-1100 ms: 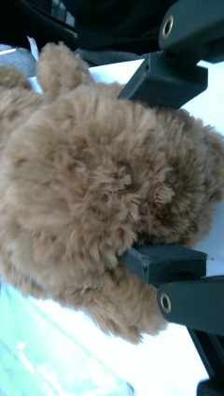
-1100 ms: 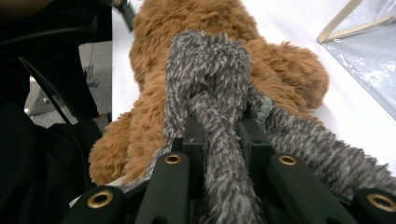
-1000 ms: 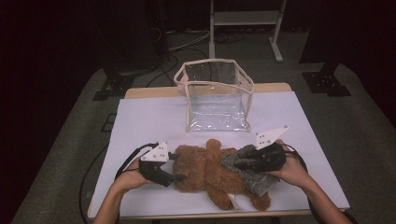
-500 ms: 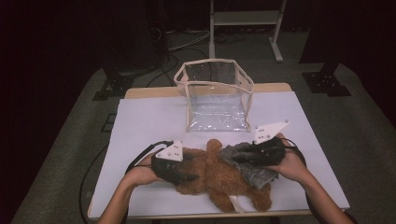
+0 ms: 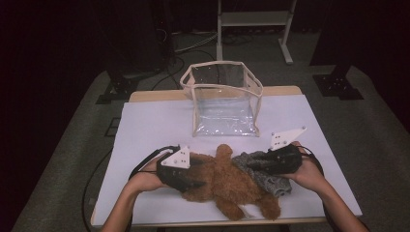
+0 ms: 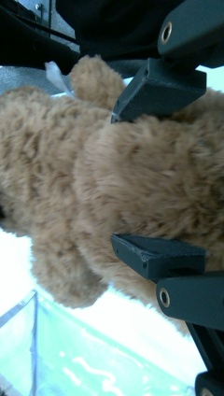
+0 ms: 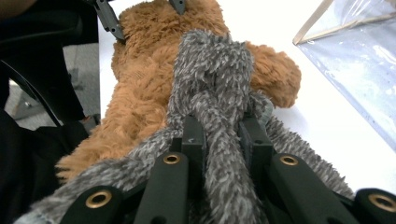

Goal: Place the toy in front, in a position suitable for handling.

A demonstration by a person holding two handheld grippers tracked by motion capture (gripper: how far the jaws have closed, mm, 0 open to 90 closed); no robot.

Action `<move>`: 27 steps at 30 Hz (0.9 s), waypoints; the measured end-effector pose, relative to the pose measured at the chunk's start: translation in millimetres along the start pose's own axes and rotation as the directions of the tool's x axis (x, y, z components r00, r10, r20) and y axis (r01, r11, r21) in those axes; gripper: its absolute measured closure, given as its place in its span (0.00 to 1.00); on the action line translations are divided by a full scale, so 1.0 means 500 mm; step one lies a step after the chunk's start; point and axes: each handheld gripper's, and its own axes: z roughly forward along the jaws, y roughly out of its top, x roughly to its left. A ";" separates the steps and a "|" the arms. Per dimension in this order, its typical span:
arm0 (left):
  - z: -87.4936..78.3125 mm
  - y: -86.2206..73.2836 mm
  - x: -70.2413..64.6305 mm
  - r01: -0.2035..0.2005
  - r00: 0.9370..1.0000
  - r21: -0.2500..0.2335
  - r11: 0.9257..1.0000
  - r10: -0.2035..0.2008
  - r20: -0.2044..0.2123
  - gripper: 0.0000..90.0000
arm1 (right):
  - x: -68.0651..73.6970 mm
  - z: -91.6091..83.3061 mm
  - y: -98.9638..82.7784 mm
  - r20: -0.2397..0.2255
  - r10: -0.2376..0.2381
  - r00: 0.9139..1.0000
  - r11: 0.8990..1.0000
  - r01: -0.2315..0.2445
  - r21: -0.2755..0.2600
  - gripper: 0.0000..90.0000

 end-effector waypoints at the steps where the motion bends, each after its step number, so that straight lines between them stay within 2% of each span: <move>1: 0.005 0.002 -0.001 0.000 1.000 0.014 1.000 0.000 0.007 0.40 | 0.001 0.003 0.007 0.002 -0.010 1.000 1.000 0.010 0.006 0.83; 4: 0.010 0.005 -0.006 -0.001 1.000 0.023 1.000 0.000 0.022 0.41 | 0.005 0.021 0.040 -0.009 -0.045 0.999 0.999 0.045 0.031 0.83; 6: 0.009 0.003 -0.009 -0.008 0.999 0.025 1.000 0.007 0.035 0.42 | 0.007 0.045 0.064 -0.027 -0.078 0.997 0.996 0.079 0.046 0.83; 9: 0.007 -0.001 -0.012 -0.012 0.999 0.028 1.000 0.011 0.049 0.42 | 0.011 0.088 0.095 -0.058 -0.094 0.994 0.993 0.098 0.068 0.83; 12: 0.006 -0.005 -0.013 -0.012 0.999 0.043 0.999 0.011 0.044 0.43 | 0.012 0.114 0.107 -0.075 -0.109 0.991 0.990 0.115 0.084 0.83; 13: 0.005 -0.006 -0.013 -0.010 0.999 0.044 0.999 0.009 0.039 0.43 | 0.011 0.113 0.106 -0.072 -0.107 0.992 0.990 0.113 0.082 0.83; 18: 0.005 -0.010 -0.013 0.006 0.999 0.039 0.999 -0.007 0.034 0.44 | -0.005 0.060 0.070 -0.033 -0.059 0.998 0.997 0.060 0.052 0.82; 20: 0.003 -0.013 -0.013 0.013 0.999 0.041 0.999 -0.014 0.032 0.44 | -0.011 0.031 0.043 -0.012 -0.014 1.000 0.999 0.014 0.036 0.82; 24: 0.000 -0.014 -0.011 0.029 0.999 0.044 0.999 -0.030 0.020 0.44 | -0.020 -0.026 -0.020 0.018 0.050 0.999 0.999 -0.050 -0.003 0.82; 27: -0.001 -0.011 -0.009 0.033 0.999 0.043 0.999 -0.034 0.021 0.43 | -0.017 -0.047 -0.059 0.017 0.089 0.996 0.996 -0.089 -0.019 0.82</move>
